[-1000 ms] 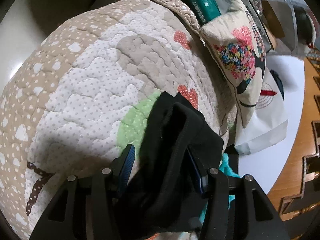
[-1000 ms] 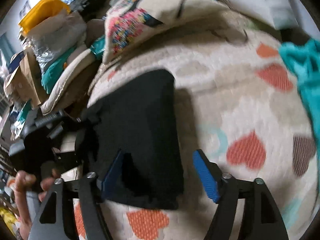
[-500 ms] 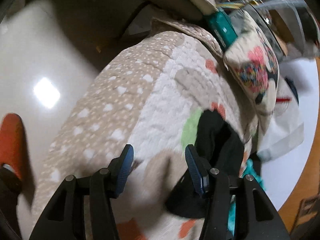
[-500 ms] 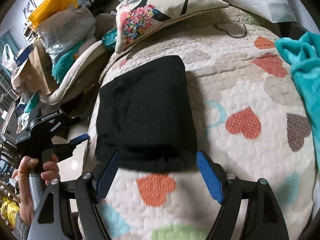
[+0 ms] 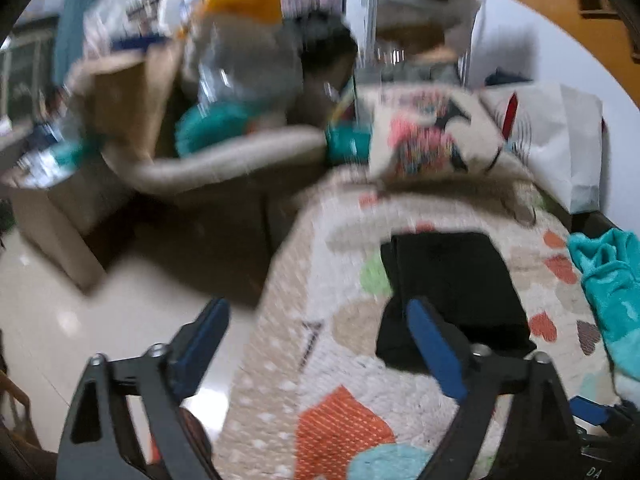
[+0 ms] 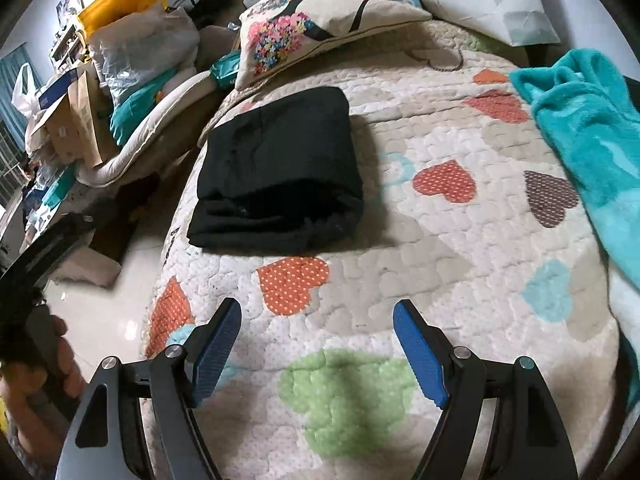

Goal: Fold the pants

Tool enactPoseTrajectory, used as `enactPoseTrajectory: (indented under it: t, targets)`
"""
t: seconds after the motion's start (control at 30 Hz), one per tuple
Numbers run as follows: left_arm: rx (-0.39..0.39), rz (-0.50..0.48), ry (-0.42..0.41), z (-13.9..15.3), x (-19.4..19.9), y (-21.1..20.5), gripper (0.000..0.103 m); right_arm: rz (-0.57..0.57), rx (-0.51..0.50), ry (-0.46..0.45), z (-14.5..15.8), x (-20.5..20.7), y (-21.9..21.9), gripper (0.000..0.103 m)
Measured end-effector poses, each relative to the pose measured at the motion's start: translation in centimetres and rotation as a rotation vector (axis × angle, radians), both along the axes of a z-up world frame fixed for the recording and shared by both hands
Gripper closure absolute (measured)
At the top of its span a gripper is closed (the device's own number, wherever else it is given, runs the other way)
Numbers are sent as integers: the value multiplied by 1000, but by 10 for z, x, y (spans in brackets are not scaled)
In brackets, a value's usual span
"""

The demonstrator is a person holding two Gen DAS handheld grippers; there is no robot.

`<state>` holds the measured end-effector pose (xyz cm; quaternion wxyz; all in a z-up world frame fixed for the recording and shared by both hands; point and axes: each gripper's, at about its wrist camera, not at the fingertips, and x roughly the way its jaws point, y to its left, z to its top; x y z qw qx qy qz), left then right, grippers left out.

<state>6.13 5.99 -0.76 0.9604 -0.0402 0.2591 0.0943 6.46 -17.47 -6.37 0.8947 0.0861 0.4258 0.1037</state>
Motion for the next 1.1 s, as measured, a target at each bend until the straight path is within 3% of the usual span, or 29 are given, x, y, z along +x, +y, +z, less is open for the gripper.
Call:
enactPoseTrajectory:
  t: [0.13, 0.23, 0.4, 0.53, 0.77, 1.1]
  targets:
    - [48, 34, -79, 20, -31, -7, 0, -17, 9, -19, 1, -10, -2, 20]
    - [13, 0, -70, 23, -40, -8, 0, -19, 12, -27, 3, -14, -1, 20]
    - [-92, -44, 71, 8, -20, 4, 0, -13, -5, -41, 3, -17, 6, 20]
    - [-63, -23, 138, -6, -13, -1, 0, -3, -22, -38, -1, -16, 10, 20]
    - [-23, -81, 213, -21, -10, -15, 0, -6, -22, -8, -13, -11, 12, 19]
    - [-74, -124, 307, -34, -5, -21, 0, -28, -24, 2, -17, -8, 10, 18]
